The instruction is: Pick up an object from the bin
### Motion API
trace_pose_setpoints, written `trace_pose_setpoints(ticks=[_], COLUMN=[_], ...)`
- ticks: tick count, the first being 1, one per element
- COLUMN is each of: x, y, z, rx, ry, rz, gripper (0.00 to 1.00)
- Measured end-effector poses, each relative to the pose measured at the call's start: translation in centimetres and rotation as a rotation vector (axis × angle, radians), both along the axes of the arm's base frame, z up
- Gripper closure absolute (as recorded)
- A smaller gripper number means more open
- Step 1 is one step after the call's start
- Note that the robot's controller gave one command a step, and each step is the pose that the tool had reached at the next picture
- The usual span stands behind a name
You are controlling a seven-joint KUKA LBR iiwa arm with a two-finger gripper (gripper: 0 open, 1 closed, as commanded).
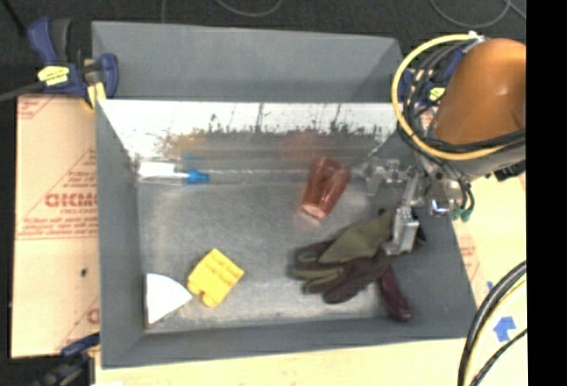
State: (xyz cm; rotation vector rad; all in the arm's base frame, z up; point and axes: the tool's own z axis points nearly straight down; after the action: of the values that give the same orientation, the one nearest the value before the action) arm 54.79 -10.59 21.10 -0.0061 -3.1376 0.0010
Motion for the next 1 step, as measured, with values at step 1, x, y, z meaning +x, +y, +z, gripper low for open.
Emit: trace_pose_setpoints(ticks=[1], x=[0.14], y=[0.05], z=[0.47], rx=[-0.001], ry=[-0.008], rz=[0.003], gripper=[0.00])
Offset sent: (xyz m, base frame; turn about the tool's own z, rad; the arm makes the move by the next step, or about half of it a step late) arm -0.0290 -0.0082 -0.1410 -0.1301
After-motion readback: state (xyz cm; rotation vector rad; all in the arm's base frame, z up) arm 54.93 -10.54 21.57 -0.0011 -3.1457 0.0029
